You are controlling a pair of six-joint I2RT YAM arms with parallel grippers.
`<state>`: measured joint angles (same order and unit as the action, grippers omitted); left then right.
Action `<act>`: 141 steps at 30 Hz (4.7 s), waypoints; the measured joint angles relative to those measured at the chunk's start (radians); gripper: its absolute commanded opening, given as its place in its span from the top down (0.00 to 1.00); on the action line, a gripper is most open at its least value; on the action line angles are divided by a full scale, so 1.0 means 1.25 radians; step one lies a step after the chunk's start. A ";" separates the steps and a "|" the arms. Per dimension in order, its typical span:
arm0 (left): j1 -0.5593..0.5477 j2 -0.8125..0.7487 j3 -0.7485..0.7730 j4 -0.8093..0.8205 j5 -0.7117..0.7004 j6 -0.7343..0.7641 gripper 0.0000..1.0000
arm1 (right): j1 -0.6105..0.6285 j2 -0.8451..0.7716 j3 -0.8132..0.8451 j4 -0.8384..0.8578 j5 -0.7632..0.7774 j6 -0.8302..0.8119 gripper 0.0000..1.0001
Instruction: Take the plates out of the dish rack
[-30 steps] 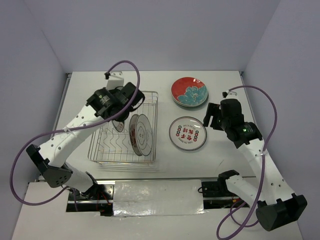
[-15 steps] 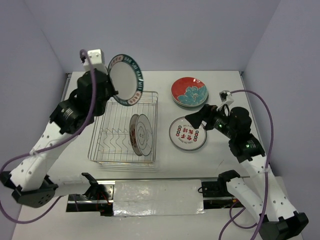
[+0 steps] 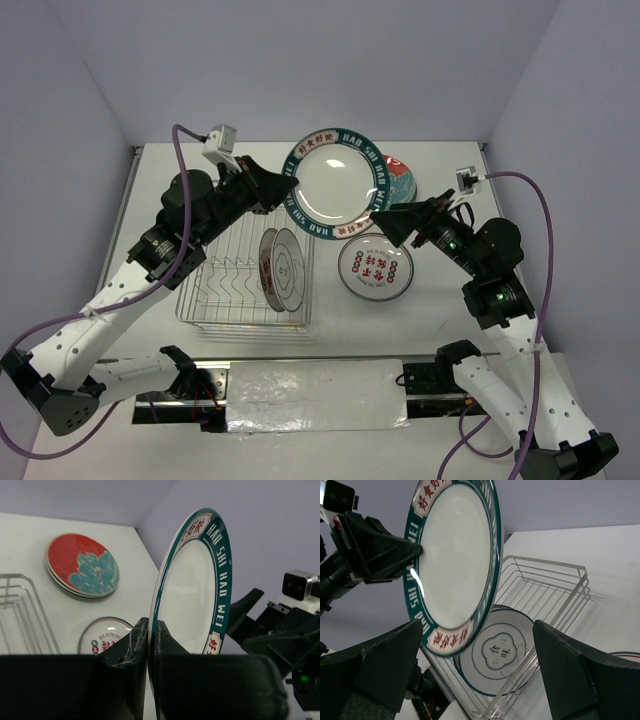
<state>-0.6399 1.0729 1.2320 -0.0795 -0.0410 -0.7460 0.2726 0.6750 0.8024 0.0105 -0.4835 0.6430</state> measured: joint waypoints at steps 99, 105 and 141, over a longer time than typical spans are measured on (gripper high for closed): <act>-0.260 0.213 -0.002 -0.714 -0.575 -0.121 0.74 | 0.048 0.243 0.081 -0.675 0.662 -0.199 0.21; -0.259 0.218 0.001 -0.741 -0.591 -0.137 1.00 | 0.051 0.242 0.085 -0.686 0.662 -0.202 0.21; -0.156 -0.132 0.022 -0.181 -0.339 0.160 1.00 | 0.058 -0.008 -0.050 -0.078 0.068 -0.025 0.00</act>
<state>-0.8349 0.9077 1.2598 -0.3054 -0.4644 -0.5457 0.3447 0.6647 0.7399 -0.0868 -0.3985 0.6113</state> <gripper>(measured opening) 0.156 0.997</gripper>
